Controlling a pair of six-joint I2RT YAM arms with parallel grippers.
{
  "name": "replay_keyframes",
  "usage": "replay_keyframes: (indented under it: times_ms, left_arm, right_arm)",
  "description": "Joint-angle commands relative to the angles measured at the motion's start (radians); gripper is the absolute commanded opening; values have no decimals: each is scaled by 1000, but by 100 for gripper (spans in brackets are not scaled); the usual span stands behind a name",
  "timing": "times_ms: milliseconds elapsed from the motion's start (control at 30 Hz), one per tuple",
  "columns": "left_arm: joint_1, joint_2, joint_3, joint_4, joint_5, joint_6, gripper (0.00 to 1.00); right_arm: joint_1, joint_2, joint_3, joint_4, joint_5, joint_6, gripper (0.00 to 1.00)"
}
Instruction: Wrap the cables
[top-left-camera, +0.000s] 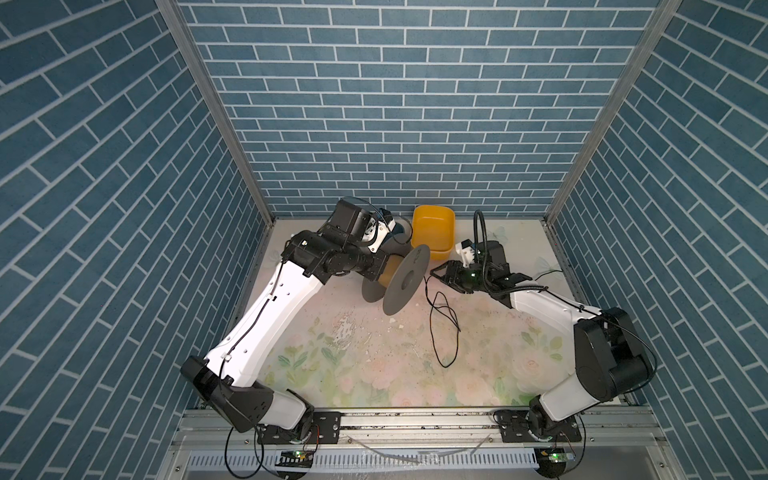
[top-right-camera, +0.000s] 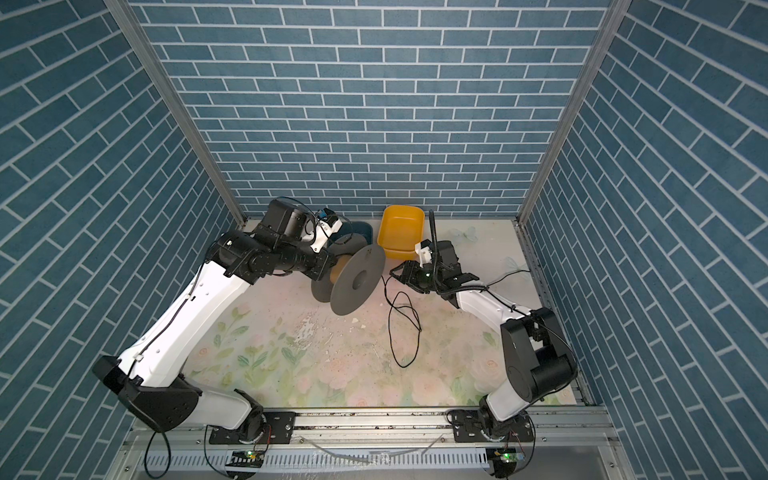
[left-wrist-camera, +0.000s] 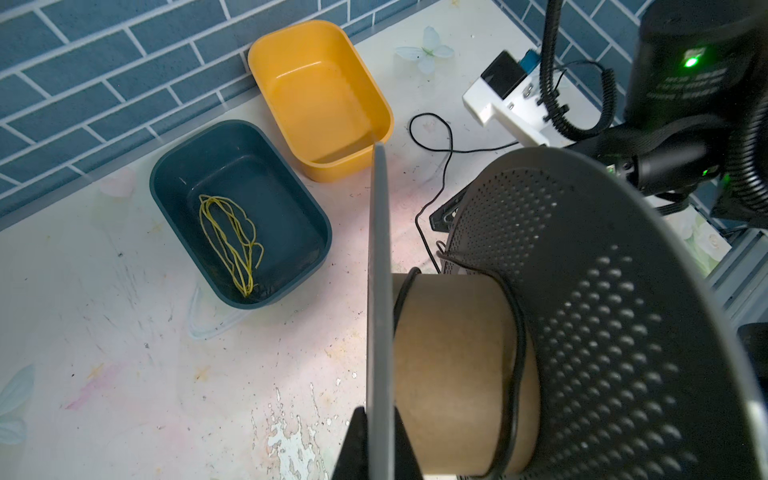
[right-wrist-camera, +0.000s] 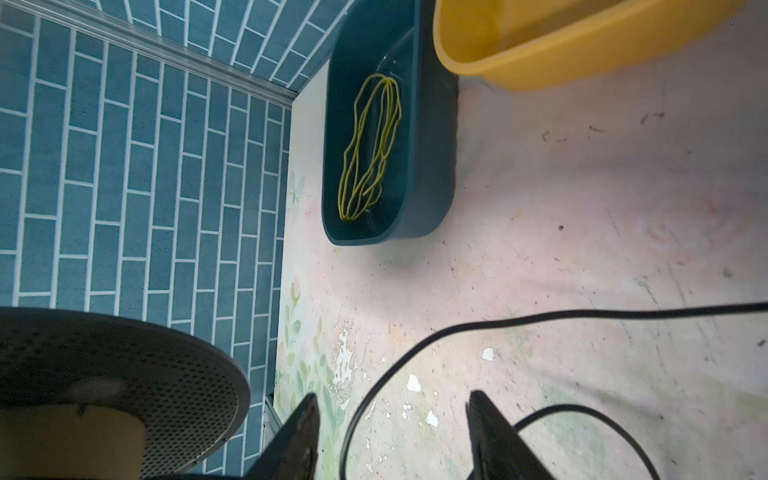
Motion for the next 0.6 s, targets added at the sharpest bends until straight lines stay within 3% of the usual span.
replay_keyframes:
  times_ms: [0, 167, 433, 500, 567]
  left_arm:
    - [1, -24, 0, 100, 39, -3, 0]
    - [-1, -21, 0, 99, 45, -2, 0]
    - [0, -21, -2, 85, 13, 1, 0]
    - [0, -20, 0, 86, 8, -4, 0]
    - [0, -17, 4, 87, 6, -12, 0]
  right_arm:
    - [9, 48, -41, 122, -49, 95, 55]
    - [18, 111, -41, 316, -79, 214, 54]
    - [50, 140, -14, 372, -101, 264, 50]
    - [53, 138, -25, 392, -109, 277, 45]
    - [54, 130, -39, 393, -112, 276, 32]
